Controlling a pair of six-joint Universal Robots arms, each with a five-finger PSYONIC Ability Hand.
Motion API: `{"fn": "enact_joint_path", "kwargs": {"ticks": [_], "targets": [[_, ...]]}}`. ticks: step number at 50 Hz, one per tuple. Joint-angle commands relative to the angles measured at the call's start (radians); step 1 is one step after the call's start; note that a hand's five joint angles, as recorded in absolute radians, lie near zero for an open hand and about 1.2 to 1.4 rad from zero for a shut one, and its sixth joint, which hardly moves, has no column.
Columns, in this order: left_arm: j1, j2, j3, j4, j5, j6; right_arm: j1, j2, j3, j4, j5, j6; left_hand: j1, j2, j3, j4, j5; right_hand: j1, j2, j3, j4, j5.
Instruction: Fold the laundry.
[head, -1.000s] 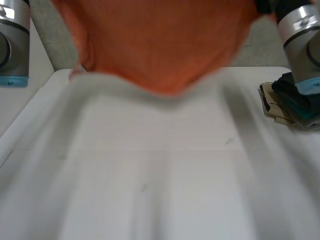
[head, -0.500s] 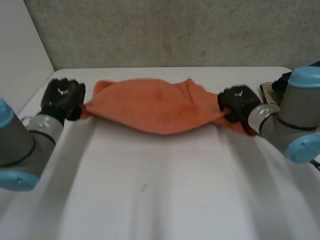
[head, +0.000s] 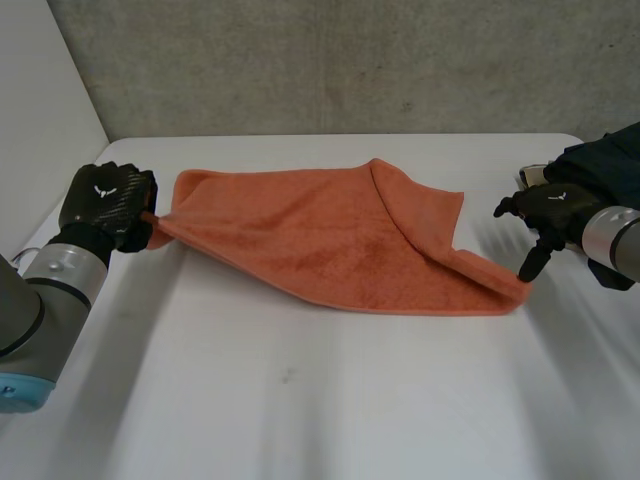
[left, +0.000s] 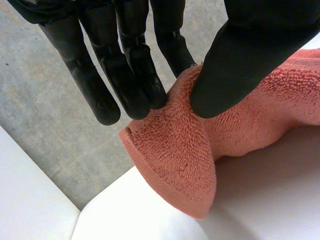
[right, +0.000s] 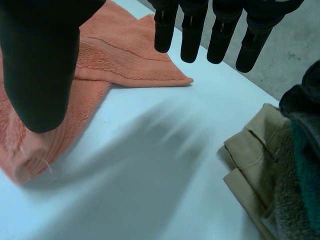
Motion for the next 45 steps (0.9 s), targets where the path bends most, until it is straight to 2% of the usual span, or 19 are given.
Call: {"fn": "enact_joint_path", "kwargs": {"ticks": [1, 8, 14, 23, 27, 38, 42, 45], "targets": [[0.001, 0.024, 0.008, -0.018, 0.002, -0.007, -0.009, -0.14, 0.172, -0.085, -0.107, -0.157, 0.219, 0.196, 0.203, 0.192, 0.235, -0.039, -0.027, 0.001, -0.006, 0.026], [0.001, 0.038, 0.016, -0.018, 0.002, -0.009, -0.02, -0.241, 0.352, -0.194, -0.253, -0.381, 0.219, 0.196, 0.203, 0.192, 0.235, 0.017, 0.029, 0.056, 0.049, 0.082], [0.0, 0.038, 0.02, -0.018, 0.002, -0.012, -0.023, -0.244, 0.415, -0.179, -0.313, -0.576, 0.219, 0.196, 0.203, 0.192, 0.235, 0.0, 0.011, 0.039, 0.032, 0.064], [-0.004, 0.035, 0.02, -0.019, -0.001, -0.029, -0.04, -0.159, 0.421, -0.165, -0.415, -0.904, 0.219, 0.196, 0.203, 0.192, 0.235, 0.002, 0.014, 0.042, 0.035, 0.067], [-0.005, 0.034, 0.019, -0.019, -0.001, -0.04, -0.044, -0.103, 0.403, -0.16, -0.417, -0.993, 0.219, 0.196, 0.203, 0.192, 0.235, 0.014, 0.026, 0.053, 0.046, 0.079], [-0.005, 0.024, 0.019, -0.019, -0.001, -0.057, -0.044, 0.001, 0.329, -0.217, -0.411, -1.029, 0.219, 0.196, 0.203, 0.192, 0.235, 0.044, 0.055, 0.083, 0.076, 0.108], [-0.005, 0.024, 0.02, -0.019, -0.001, -0.053, -0.04, 0.05, 0.292, -0.271, -0.397, -1.023, 0.219, 0.196, 0.203, 0.192, 0.235, 0.096, 0.108, 0.136, 0.129, 0.161], [-0.004, 0.024, 0.02, -0.019, -0.002, -0.052, -0.035, 0.085, 0.26, -0.292, -0.388, -1.021, 0.219, 0.196, 0.203, 0.192, 0.235, 0.251, 0.263, 0.291, 0.284, 0.316]]}}
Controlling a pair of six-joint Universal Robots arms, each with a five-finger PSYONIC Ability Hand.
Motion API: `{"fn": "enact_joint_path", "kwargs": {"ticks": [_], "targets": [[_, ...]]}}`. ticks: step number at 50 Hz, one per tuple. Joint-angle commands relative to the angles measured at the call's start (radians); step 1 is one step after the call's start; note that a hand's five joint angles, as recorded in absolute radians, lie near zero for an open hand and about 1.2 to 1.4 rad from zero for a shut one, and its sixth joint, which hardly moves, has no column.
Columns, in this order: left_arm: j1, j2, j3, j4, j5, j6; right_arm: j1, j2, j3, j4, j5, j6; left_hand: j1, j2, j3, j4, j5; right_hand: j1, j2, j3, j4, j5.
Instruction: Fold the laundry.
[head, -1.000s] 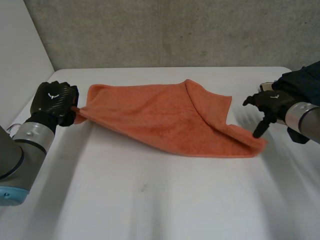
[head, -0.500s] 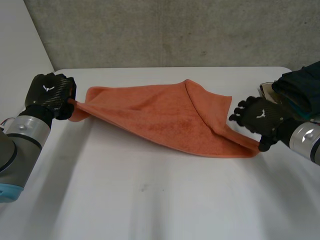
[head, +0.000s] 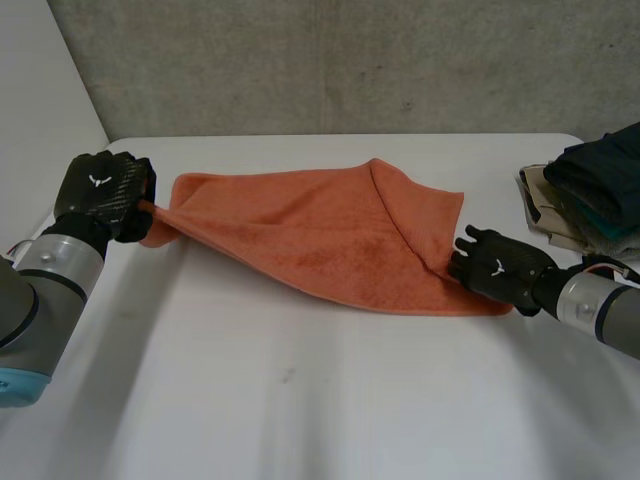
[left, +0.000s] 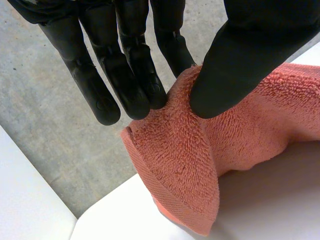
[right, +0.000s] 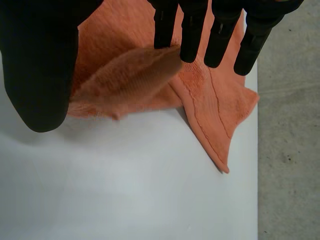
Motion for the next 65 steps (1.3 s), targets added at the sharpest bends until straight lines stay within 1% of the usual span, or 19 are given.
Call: {"fn": "enact_joint_path", "kwargs": {"ticks": [1, 3, 4, 8, 11, 12, 14, 16, 20, 23, 29, 34, 41, 47, 50, 54, 56, 60, 65], "targets": [[0.003, -0.001, 0.003, 0.0, -0.003, 0.004, 0.011, 0.077, -0.066, -0.066, 0.021, 0.013, 0.219, 0.196, 0.203, 0.192, 0.235, 0.349, 0.365, 0.342, 0.351, 0.335], [0.004, 0.001, 0.004, 0.0, -0.001, 0.001, 0.013, 0.096, -0.087, -0.065, 0.026, 0.016, 0.219, 0.196, 0.203, 0.192, 0.235, 0.929, 0.945, 0.922, 0.931, 0.915], [0.004, 0.002, 0.004, 0.0, -0.001, 0.001, 0.014, 0.099, -0.09, -0.063, 0.027, 0.018, 0.219, 0.196, 0.203, 0.192, 0.235, 1.025, 1.04, 1.018, 1.027, 1.011], [0.012, 0.007, 0.004, -0.011, -0.003, -0.001, 0.013, 0.079, -0.092, -0.031, 0.032, 0.066, 0.219, 0.196, 0.203, 0.192, 0.235, 1.026, 1.041, 1.019, 1.028, 1.012], [0.019, 0.03, 0.006, -0.043, -0.003, -0.004, 0.009, 0.019, -0.083, -0.01, 0.035, 0.197, 0.219, 0.196, 0.203, 0.192, 0.235, 1.026, 1.041, 1.019, 1.028, 1.012], [0.022, 0.054, 0.012, -0.076, -0.003, -0.002, 0.002, -0.048, -0.087, -0.007, 0.049, 0.309, 0.219, 0.196, 0.203, 0.192, 0.235, 1.026, 1.041, 1.019, 1.028, 1.012], [0.027, 0.089, 0.02, -0.127, -0.004, -0.004, -0.012, -0.122, -0.096, 0.003, 0.087, 0.436, 0.219, 0.196, 0.203, 0.192, 0.235, 1.026, 1.041, 1.019, 1.028, 1.012], [0.047, 0.152, 0.038, -0.226, 0.0, -0.002, -0.062, -0.22, -0.115, 0.03, 0.167, 0.631, 0.219, 0.196, 0.203, 0.192, 0.235, 1.026, 1.041, 1.019, 1.028, 1.012], [0.094, 0.252, 0.093, -0.398, 0.011, 0.002, -0.11, -0.338, -0.142, 0.096, 0.228, 0.835, 0.219, 0.196, 0.203, 0.192, 0.235, 1.026, 1.041, 1.019, 1.028, 1.012], [0.122, 0.31, 0.128, -0.487, 0.026, 0.004, -0.132, -0.396, -0.165, 0.183, 0.248, 0.857, 0.219, 0.196, 0.203, 0.192, 0.235, 1.026, 1.041, 1.019, 1.028, 1.012], [0.168, 0.422, 0.234, -0.659, 0.106, 0.009, -0.136, -0.481, -0.245, 0.478, 0.255, 0.846, 0.219, 0.196, 0.203, 0.192, 0.235, 1.026, 1.041, 1.019, 1.028, 1.012], [0.167, 0.413, 0.262, -0.718, 0.135, 0.019, -0.078, -0.481, -0.231, 0.527, 0.264, 0.84, 0.219, 0.196, 0.203, 0.192, 0.235, 1.026, 1.041, 1.019, 1.028, 1.012], [0.108, 0.156, 0.283, -0.726, 0.109, 0.166, -0.004, -0.352, -0.208, 0.475, 0.322, 0.84, 0.219, 0.196, 0.203, 0.192, 0.235, 1.026, 1.041, 1.019, 1.028, 1.012], [0.073, -0.091, 0.397, -0.727, -0.006, 0.265, 0.077, -0.153, -0.3, 0.458, 0.434, 0.844, 0.219, 0.196, 0.203, 0.192, 0.235, 1.026, 1.041, 1.019, 1.028, 1.012], [0.049, -0.143, 0.437, -0.733, -0.044, 0.243, 0.095, -0.113, -0.314, 0.448, 0.474, 0.907, 0.219, 0.196, 0.203, 0.192, 0.235, 0.616, 0.632, 0.609, 0.618, 0.602], [0.041, -0.125, 0.44, -0.718, -0.056, 0.181, 0.109, -0.137, -0.232, 0.379, 0.468, 1.03, 0.219, 0.196, 0.203, 0.192, 0.235, 0.026, 0.041, 0.018, 0.027, 0.011], [0.039, -0.108, 0.435, -0.7, -0.056, 0.151, 0.12, -0.172, -0.18, 0.343, 0.457, 1.051, 0.219, 0.196, 0.203, 0.192, 0.235, 0.022, 0.037, 0.014, 0.023, 0.007], [0.033, -0.078, 0.399, -0.614, -0.058, 0.107, 0.128, -0.344, 0.079, 0.213, 0.399, 1.045, 0.219, 0.196, 0.203, 0.192, 0.235, -0.031, -0.016, -0.038, -0.03, -0.046], [0.038, -0.081, 0.374, -0.551, -0.06, 0.101, 0.109, -0.375, 0.264, 0.061, 0.356, 1.001, 0.219, 0.196, 0.203, 0.192, 0.235, -0.025, -0.01, -0.033, -0.024, -0.04]]}}
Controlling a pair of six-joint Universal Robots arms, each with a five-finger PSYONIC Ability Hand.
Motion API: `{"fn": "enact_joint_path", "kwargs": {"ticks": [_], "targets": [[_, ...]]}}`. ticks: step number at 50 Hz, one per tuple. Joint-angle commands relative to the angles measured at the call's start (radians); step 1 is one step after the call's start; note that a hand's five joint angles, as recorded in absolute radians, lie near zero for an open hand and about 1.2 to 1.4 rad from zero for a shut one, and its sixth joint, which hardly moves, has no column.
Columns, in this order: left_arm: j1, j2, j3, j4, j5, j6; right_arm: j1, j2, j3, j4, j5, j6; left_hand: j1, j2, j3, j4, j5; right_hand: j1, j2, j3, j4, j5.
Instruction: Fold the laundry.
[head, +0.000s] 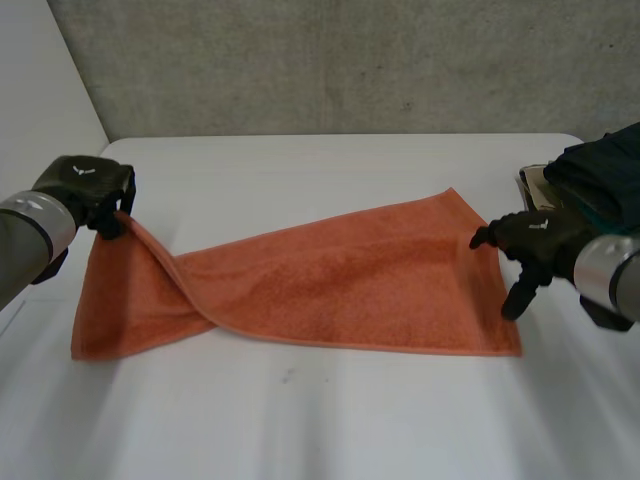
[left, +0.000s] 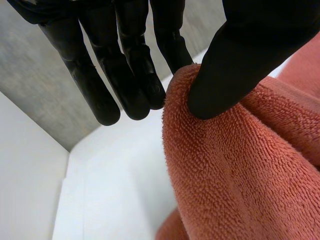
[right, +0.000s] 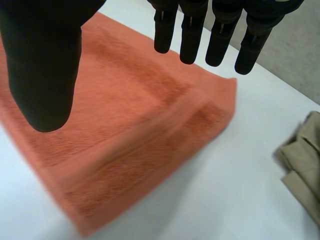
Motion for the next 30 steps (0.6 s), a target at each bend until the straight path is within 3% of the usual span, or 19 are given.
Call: {"fn": "enact_joint_path", "kwargs": {"ticks": [1, 8, 15, 30], "targets": [[0.005, 0.012, -0.041, 0.089, 0.003, -0.017, -0.023, -0.086, 0.309, -0.239, -0.068, -0.072, 0.219, 0.196, 0.202, 0.192, 0.234, -0.011, -0.012, 0.004, 0.006, 0.03], [-0.003, 0.01, -0.061, 0.097, 0.007, -0.017, -0.038, -0.029, 0.413, -0.412, -0.078, -0.179, 0.219, 0.196, 0.202, 0.192, 0.234, 0.088, 0.088, 0.104, 0.105, 0.129], [-0.009, 0.014, -0.073, 0.106, 0.007, -0.02, -0.044, 0.057, 0.41, -0.517, -0.101, -0.173, 0.219, 0.196, 0.202, 0.192, 0.234, 0.171, 0.17, 0.186, 0.187, 0.212], [-0.005, 0.02, -0.09, 0.123, 0.007, -0.022, -0.044, 0.12, 0.368, -0.618, -0.112, -0.182, 0.219, 0.196, 0.202, 0.192, 0.234, 0.288, 0.288, 0.304, 0.305, 0.329]]}}
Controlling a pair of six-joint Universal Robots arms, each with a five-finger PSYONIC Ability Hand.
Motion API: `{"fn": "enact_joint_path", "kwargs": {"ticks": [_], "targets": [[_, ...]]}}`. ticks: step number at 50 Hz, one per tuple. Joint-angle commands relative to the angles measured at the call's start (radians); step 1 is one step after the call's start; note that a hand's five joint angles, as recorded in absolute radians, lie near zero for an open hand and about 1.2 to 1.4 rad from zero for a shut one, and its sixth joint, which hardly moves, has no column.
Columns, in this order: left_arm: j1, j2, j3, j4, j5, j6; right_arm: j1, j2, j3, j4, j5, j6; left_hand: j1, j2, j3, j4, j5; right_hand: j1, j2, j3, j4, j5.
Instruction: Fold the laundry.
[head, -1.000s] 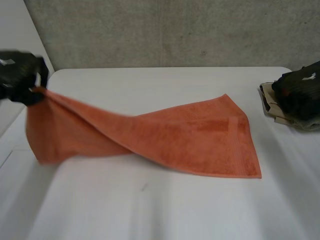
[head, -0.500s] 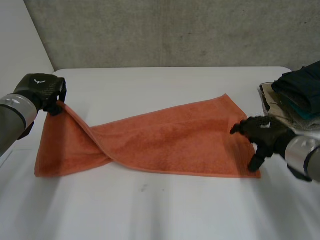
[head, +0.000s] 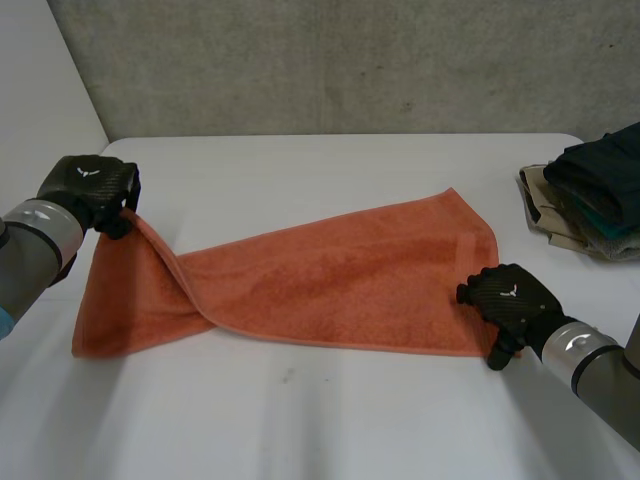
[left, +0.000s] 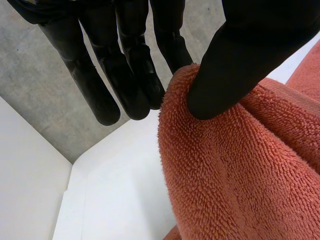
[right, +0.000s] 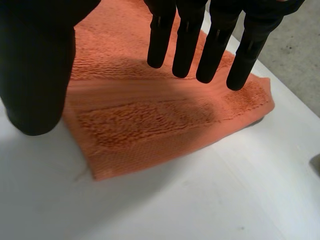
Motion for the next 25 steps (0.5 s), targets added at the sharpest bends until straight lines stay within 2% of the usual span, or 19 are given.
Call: {"fn": "enact_joint_path", "kwargs": {"ticks": [1, 13, 18, 22, 25], "targets": [[0.004, 0.007, -0.009, 0.001, 0.001, 0.0, 0.001, 0.027, -0.041, -0.027, 0.004, -0.003, 0.219, 0.196, 0.202, 0.192, 0.234, 0.125, 0.125, 0.12, 0.121, 0.15], [0.004, 0.015, -0.018, 0.004, 0.012, 0.0, 0.024, 0.072, -0.153, -0.025, 0.015, 0.003, 0.219, 0.196, 0.202, 0.192, 0.234, 0.142, 0.142, 0.138, 0.139, 0.168], [0.004, 0.015, -0.021, 0.004, 0.012, 0.0, 0.045, 0.104, -0.215, -0.025, 0.028, 0.005, 0.219, 0.196, 0.202, 0.192, 0.234, 0.233, 0.233, 0.229, 0.23, 0.258], [0.004, 0.015, -0.027, 0.003, 0.012, 0.0, 0.061, 0.127, -0.267, -0.025, 0.041, 0.014, 0.219, 0.196, 0.202, 0.192, 0.234, 0.441, 0.441, 0.437, 0.438, 0.467], [0.006, 0.015, -0.032, 0.003, 0.012, 0.0, 0.07, 0.152, -0.313, -0.022, 0.042, 0.026, 0.219, 0.196, 0.202, 0.192, 0.234, 0.86, 0.86, 0.856, 0.857, 0.885]]}}
